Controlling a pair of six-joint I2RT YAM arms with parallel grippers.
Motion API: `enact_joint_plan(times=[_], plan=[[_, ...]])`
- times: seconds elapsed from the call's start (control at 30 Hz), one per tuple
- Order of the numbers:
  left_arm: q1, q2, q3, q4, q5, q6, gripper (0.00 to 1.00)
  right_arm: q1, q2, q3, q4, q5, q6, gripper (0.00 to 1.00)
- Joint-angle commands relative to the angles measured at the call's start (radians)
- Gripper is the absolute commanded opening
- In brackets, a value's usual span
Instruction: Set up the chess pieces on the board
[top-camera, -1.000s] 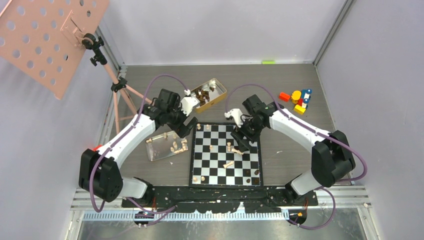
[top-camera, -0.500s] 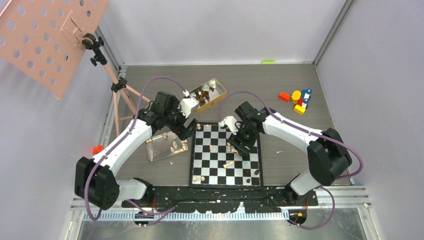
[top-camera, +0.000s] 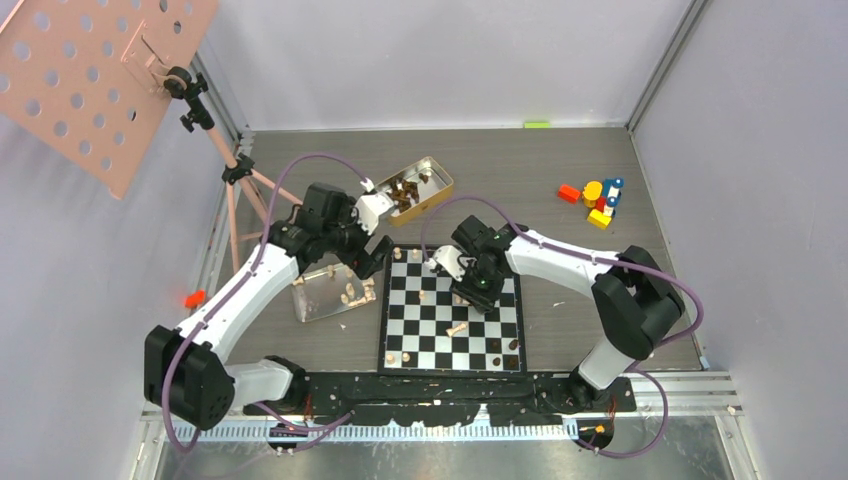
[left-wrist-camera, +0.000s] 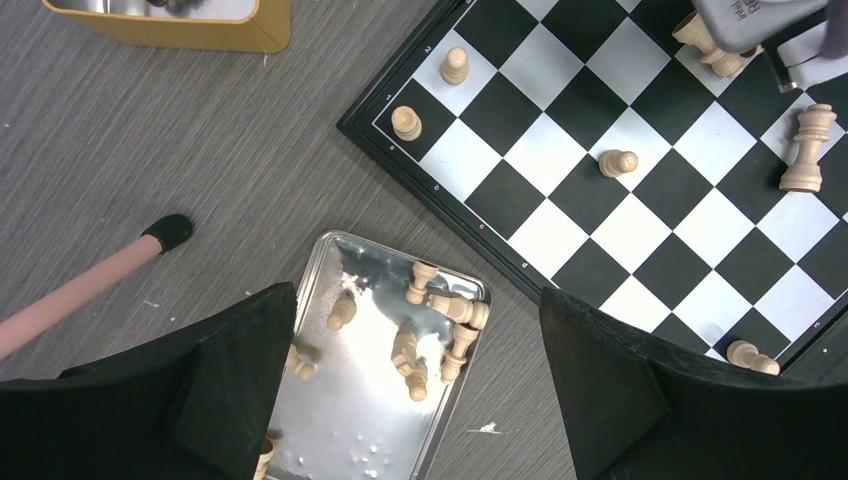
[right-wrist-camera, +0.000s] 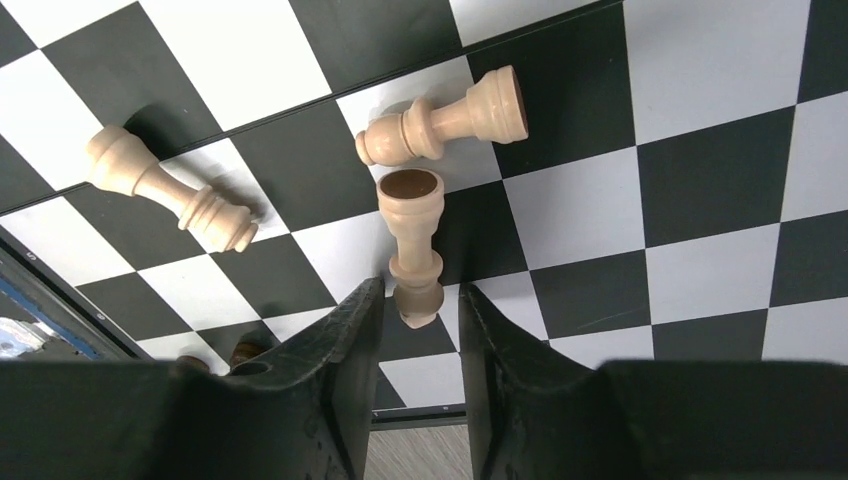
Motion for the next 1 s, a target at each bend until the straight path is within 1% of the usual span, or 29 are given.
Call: enact_joint_plan(times=[0.0, 0.07, 0.1, 0.13, 0.2, 0.27, 0.3, 0.47, 0.7, 0.83, 0.97], plan=[[0.009, -0.046, 0.004, 0.023, 0.002, -0.009, 0.95, 0.016, 0.007, 0.027, -0.008, 0.041, -0.009, 0.36], [0.011, -0.056, 0.006, 0.021, -0.002, -0.007, 0.95, 0.017, 0.009, 0.046, -0.03, 0.052, -0.012, 0.25], [0.011, -0.059, 0.006, 0.02, -0.008, -0.006, 0.95, 0.017, 0.005, 0.062, -0.051, 0.058, -0.019, 0.23], [0.012, -0.063, 0.007, 0.018, -0.014, -0.004, 0.95, 0.017, 0.003, 0.071, -0.064, 0.081, -0.03, 0.17], [0.012, -0.069, 0.01, 0.015, -0.024, 0.002, 0.95, 0.016, -0.007, 0.116, -0.113, 0.121, -0.062, 0.1], [0.012, -0.078, 0.013, 0.009, -0.032, 0.008, 0.95, 0.017, -0.015, 0.154, -0.181, 0.162, -0.102, 0.06], [0.012, -0.082, 0.016, 0.006, -0.037, 0.01, 0.96, 0.016, -0.013, 0.17, -0.236, 0.174, -0.114, 0.05], [0.012, -0.1, 0.036, -0.004, -0.063, 0.011, 0.96, 0.022, 0.024, 0.253, -0.409, 0.365, -0.203, 0.02], [0.012, -0.107, 0.065, -0.01, -0.125, 0.019, 0.96, 0.049, 0.099, 0.282, -0.485, 0.603, -0.271, 0.02], [0.012, -0.108, 0.07, -0.006, -0.142, 0.023, 0.97, 0.079, 0.143, 0.304, -0.511, 0.67, -0.284, 0.03], [0.012, -0.109, 0.064, 0.005, -0.145, 0.017, 0.97, 0.112, 0.181, 0.333, -0.523, 0.678, -0.278, 0.03]])
